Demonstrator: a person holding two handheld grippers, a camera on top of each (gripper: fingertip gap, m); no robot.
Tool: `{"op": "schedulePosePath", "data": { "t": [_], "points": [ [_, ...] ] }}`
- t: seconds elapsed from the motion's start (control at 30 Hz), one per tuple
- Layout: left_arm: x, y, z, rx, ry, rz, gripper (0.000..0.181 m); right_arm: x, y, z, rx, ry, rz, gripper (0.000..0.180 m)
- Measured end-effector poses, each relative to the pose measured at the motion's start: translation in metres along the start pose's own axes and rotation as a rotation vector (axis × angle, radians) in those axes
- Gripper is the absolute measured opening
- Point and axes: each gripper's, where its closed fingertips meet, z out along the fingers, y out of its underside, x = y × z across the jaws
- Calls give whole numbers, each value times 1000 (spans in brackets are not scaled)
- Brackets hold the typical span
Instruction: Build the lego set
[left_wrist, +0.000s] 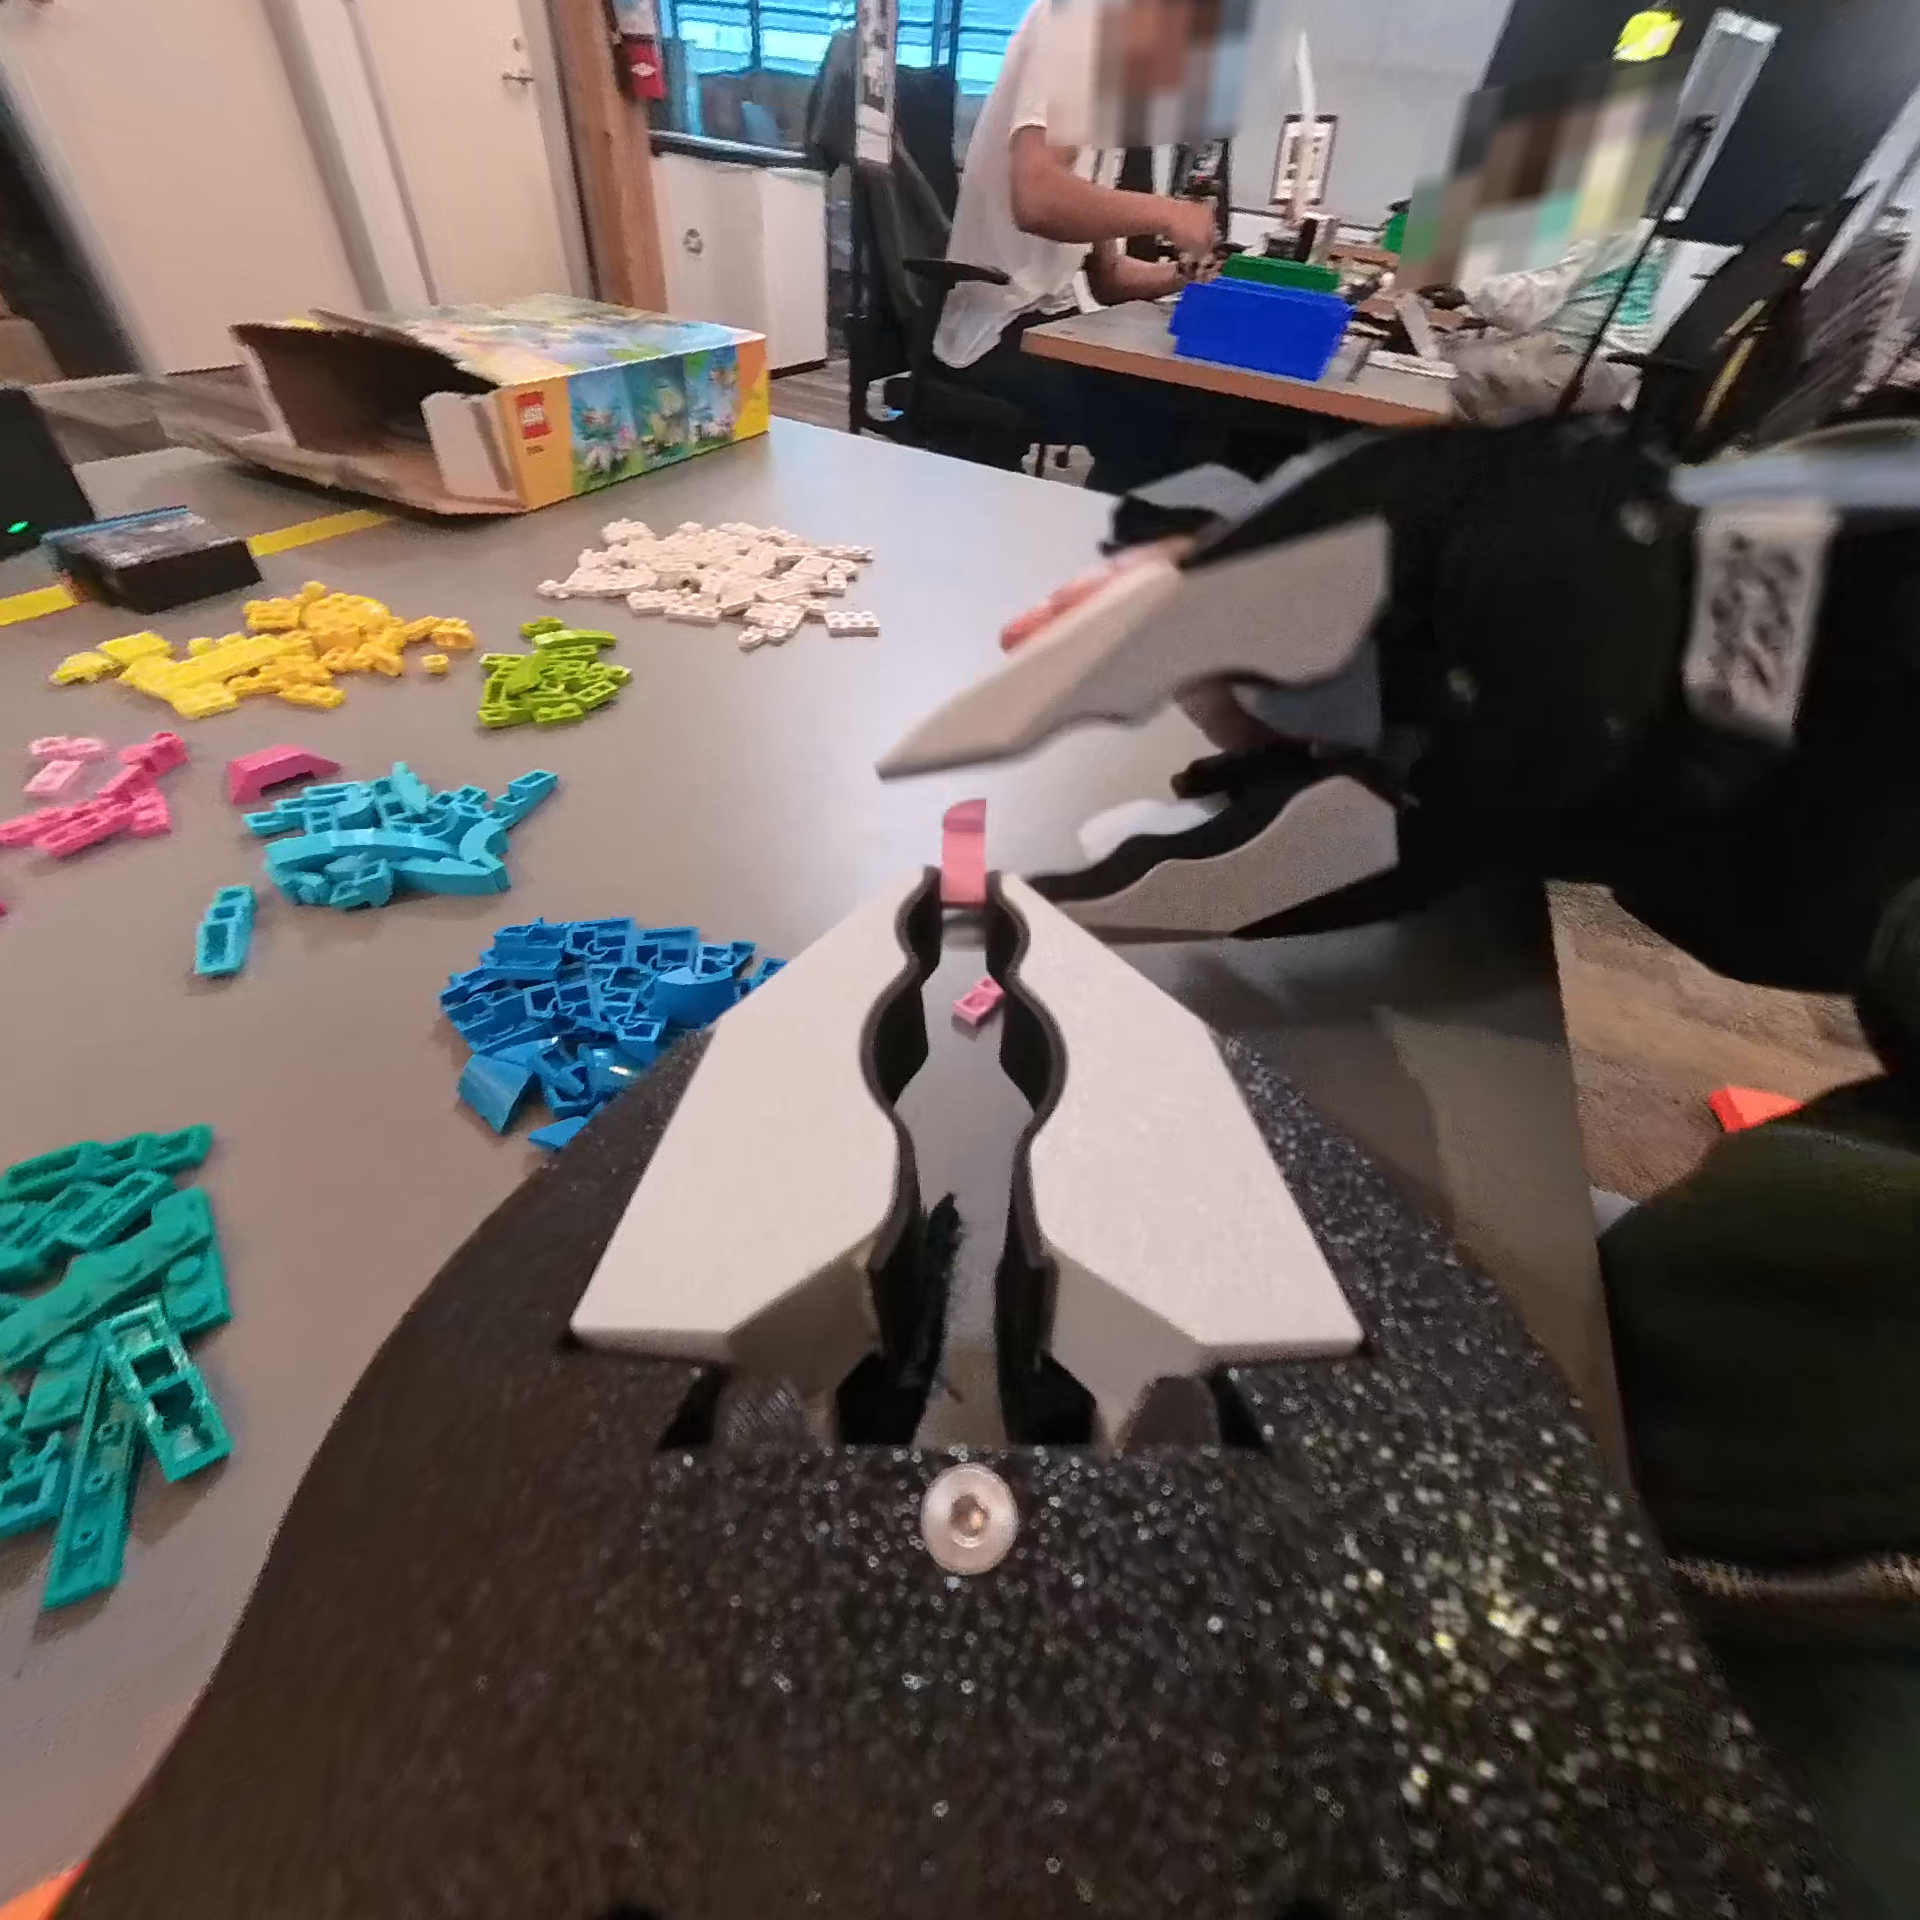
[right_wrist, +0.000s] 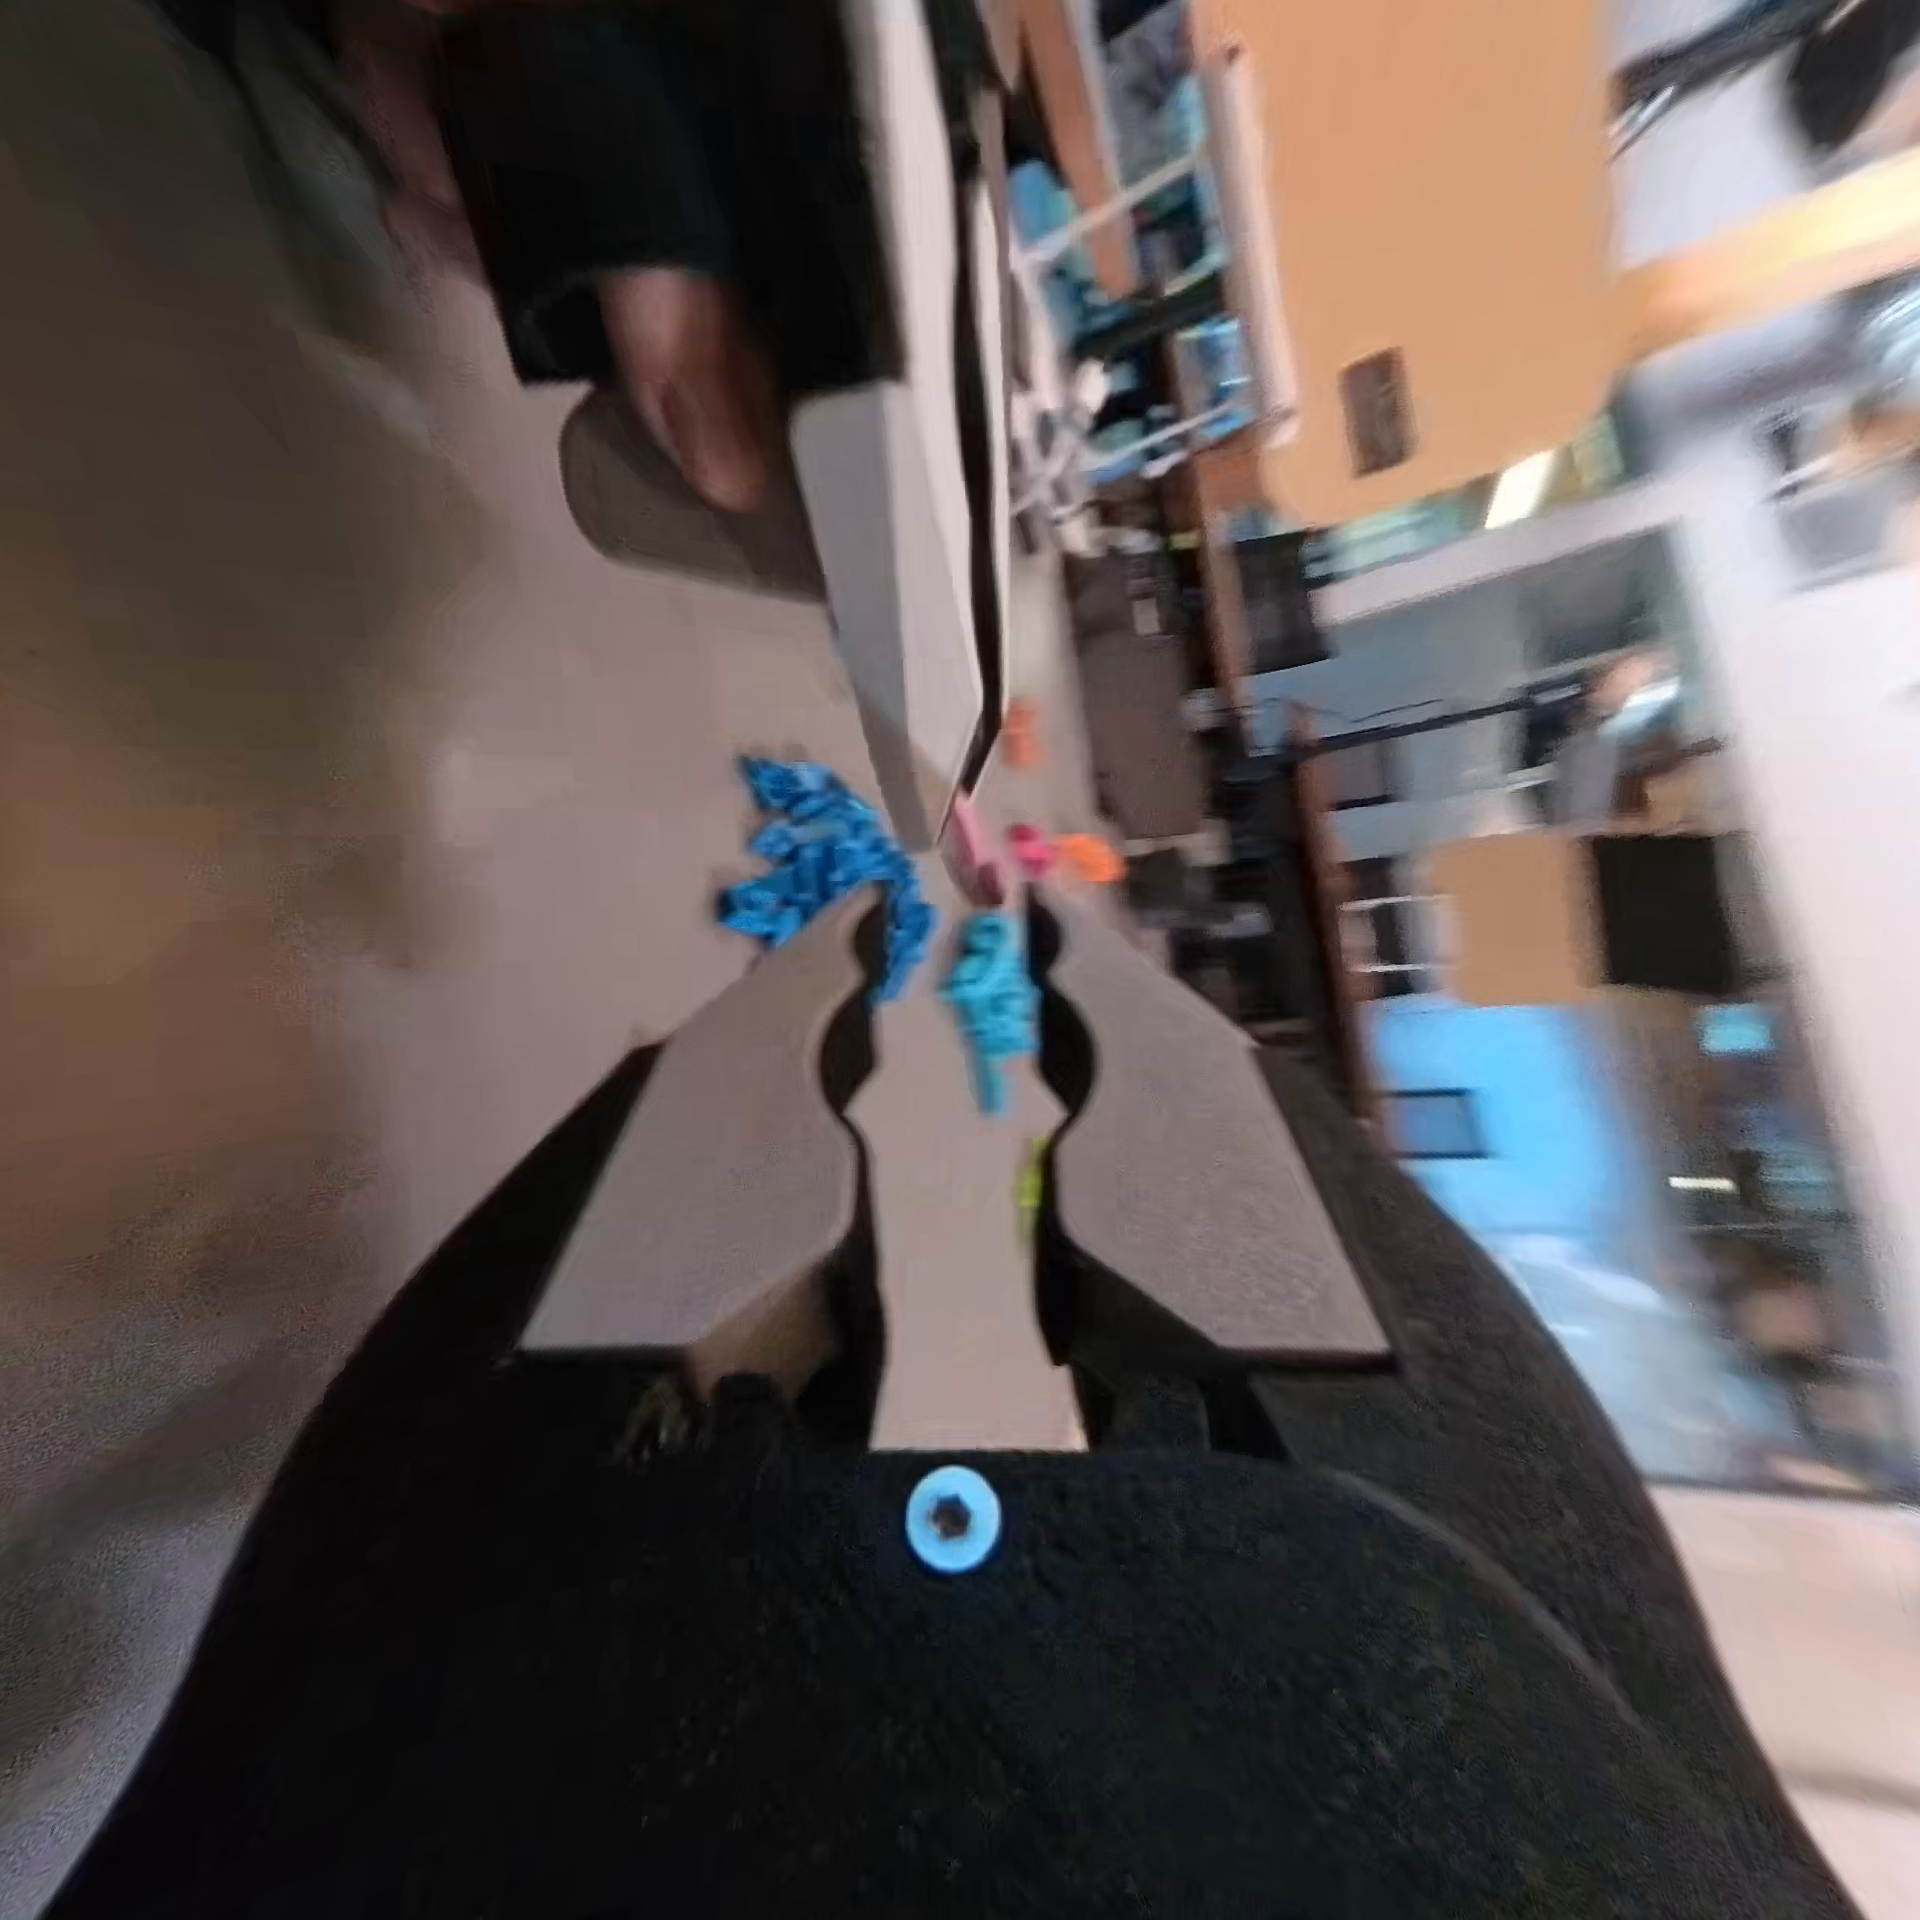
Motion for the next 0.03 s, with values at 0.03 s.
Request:
{"op": "schedulePosePath", "data": {
  "t": [0.03],
  "points": [
    [3, 0, -1, 3, 28, 13, 6, -3, 4, -4, 20, -83, 114, 40]
  ]
}}
